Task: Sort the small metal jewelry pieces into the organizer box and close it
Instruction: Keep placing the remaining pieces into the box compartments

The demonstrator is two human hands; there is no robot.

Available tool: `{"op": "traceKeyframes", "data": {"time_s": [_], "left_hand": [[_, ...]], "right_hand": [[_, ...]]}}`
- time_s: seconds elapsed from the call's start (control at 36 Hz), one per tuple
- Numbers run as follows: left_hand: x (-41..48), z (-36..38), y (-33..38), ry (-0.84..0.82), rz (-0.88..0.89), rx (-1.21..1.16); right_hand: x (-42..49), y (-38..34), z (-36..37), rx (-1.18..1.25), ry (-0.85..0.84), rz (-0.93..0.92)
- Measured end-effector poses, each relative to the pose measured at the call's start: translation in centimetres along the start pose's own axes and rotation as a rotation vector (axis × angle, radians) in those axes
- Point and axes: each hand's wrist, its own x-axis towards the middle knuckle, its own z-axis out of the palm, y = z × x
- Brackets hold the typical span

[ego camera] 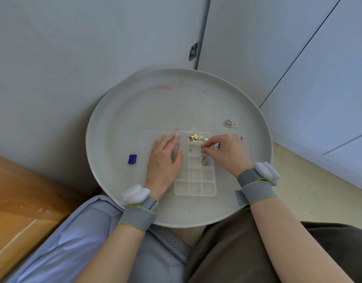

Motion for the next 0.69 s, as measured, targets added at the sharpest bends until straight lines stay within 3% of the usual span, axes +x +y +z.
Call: {"op": "traceKeyframes", "data": {"time_s": [0.17, 0.36, 0.69], "left_hand": [[0.0, 0.0, 0.0, 0.002, 0.001, -0.011], [-0.1, -0.1, 0.1, 0.018, 0.009, 0.007], [-0.1, -0.1, 0.1, 0.024, 0.014, 0.006]], "right_hand": [[0.3, 0.5, -0.9, 0.262, 0.214, 0.091], [0.5, 3.4, -1.8, 0.172, 0.360, 0.251], [1.1, 4.8, -1.2, 0.057, 0.292, 0.403]]}}
